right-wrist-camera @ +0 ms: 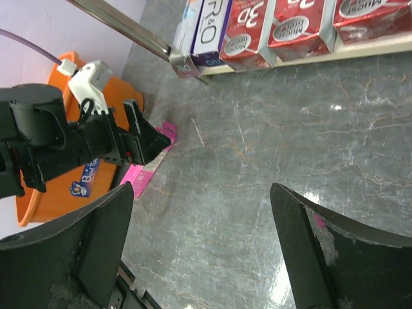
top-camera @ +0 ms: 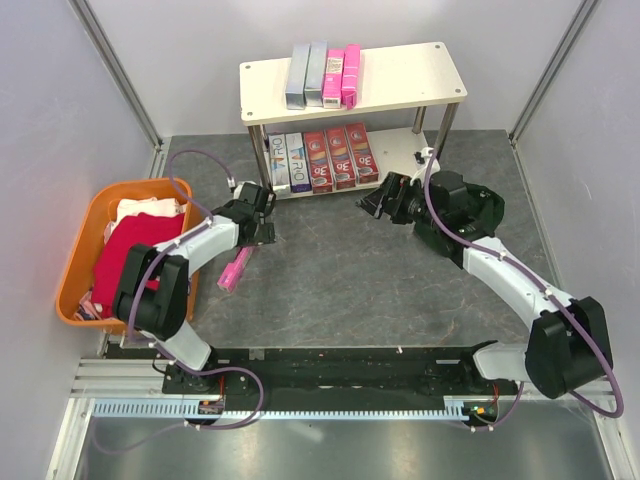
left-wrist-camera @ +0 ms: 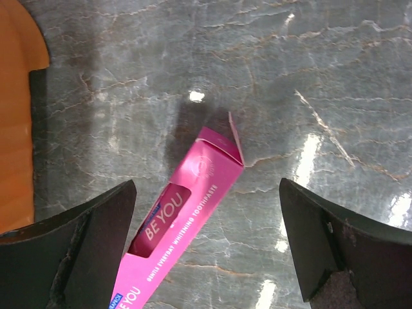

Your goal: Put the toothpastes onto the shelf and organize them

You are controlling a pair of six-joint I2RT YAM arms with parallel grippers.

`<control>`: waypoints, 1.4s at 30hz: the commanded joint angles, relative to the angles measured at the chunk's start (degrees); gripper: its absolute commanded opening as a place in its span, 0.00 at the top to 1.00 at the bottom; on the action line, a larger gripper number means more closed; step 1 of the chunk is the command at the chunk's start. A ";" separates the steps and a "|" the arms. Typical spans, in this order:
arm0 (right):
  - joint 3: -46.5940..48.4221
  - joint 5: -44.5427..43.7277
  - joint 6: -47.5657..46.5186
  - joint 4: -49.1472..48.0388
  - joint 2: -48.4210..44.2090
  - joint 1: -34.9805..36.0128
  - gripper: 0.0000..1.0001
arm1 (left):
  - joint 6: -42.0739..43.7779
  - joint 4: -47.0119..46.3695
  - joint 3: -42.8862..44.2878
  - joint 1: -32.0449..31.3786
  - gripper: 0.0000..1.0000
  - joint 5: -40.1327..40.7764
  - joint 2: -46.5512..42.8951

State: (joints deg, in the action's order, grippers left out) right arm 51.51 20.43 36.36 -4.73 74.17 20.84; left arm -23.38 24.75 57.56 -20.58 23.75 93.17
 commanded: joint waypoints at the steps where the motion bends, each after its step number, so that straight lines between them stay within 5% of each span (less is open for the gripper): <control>1: 0.17 -0.39 -1.03 -2.83 0.88 0.87 0.05 | 2.72 -1.81 0.01 0.63 0.00 1.56 2.01; 7: 1.32 -0.03 -1.64 -1.86 2.99 1.31 0.05 | 3.51 -3.30 -0.08 1.33 0.09 0.07 4.92; 20: 2.20 0.76 -2.17 -0.90 3.88 1.22 0.05 | 4.57 -3.92 2.47 2.56 0.60 -8.44 7.47; 31: 1.84 1.28 -2.87 -0.72 4.23 1.31 0.04 | 3.25 -8.57 3.35 2.47 0.76 -29.60 0.18; 42: 0.97 2.86 -3.40 -3.00 4.84 1.39 0.04 | -2.98 -18.23 3.00 2.56 0.77 -48.96 -5.62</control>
State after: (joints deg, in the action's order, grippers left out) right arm 51.46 21.61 34.22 -4.73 78.94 21.91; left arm -22.00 14.33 59.00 -17.98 -14.70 90.50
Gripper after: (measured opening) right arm 0.961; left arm 0.489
